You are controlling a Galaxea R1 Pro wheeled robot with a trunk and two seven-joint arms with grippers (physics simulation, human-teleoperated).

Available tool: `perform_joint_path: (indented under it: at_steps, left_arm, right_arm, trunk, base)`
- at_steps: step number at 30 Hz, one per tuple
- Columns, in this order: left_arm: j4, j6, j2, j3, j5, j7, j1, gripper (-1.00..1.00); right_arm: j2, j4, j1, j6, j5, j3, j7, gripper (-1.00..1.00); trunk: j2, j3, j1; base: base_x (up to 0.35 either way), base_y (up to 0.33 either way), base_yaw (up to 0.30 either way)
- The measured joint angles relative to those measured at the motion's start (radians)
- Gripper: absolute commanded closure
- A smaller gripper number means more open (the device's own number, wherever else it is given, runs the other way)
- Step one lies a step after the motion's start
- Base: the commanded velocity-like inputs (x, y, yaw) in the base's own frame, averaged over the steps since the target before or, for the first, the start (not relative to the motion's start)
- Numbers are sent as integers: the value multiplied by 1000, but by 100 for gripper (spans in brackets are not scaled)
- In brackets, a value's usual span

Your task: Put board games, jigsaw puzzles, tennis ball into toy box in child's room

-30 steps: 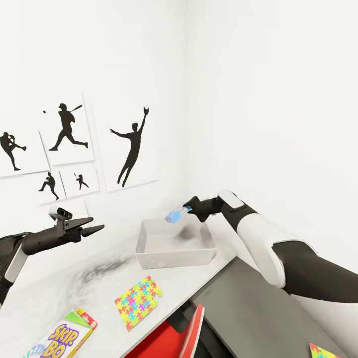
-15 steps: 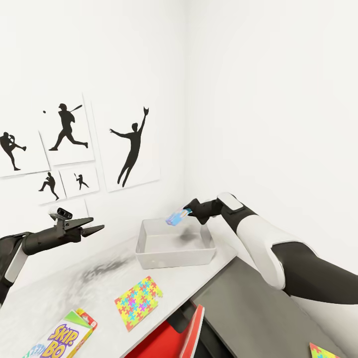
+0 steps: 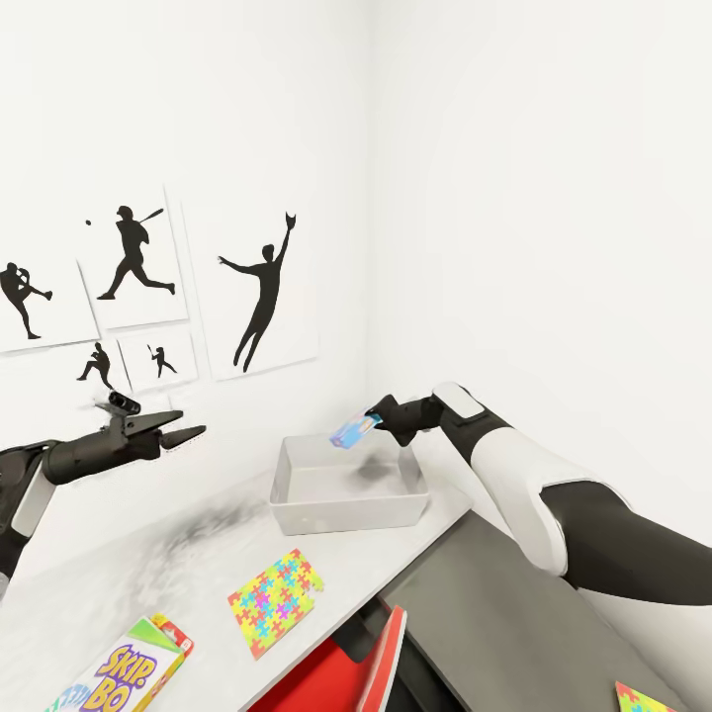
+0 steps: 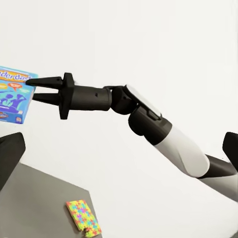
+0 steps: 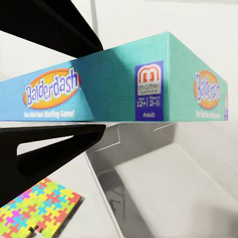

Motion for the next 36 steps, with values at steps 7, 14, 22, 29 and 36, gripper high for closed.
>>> perform_joint_path:
  at_steps: [7,14,22,29,36]
  left_arm:
    - [103,0,-6,-34,-19,0,-120,-100]
    - [297,0,-18,-90,-61,58,-263,-100]
    - [369,3,-69,-93,-65,272,-310,-100]
    - [377,5,-104,-93,-62,380,-314,-100]
    - [394,6,-113,-92,-60,449,-314,-100]
  right_arm:
    - [1,0,0,-1,0,2,0,100]
    - [2,0,0,0,0,3,0,100]
    - [2,0,0,1,0,4,0,100]
    - [2,0,0,3,0,4,0,100]
    - [2,0,0,3,0,3,0,100]
  trunk:
    - [0,-1,0]
    - [0,-9,0]
    - [0,-21,0]
    - [0,-32,0]
    - [0,-42,0]
  base:
    - [0,0,16]
    - [0,0,82]
    - [0,0,93]
    - [0,0,94]
    - [0,0,94]
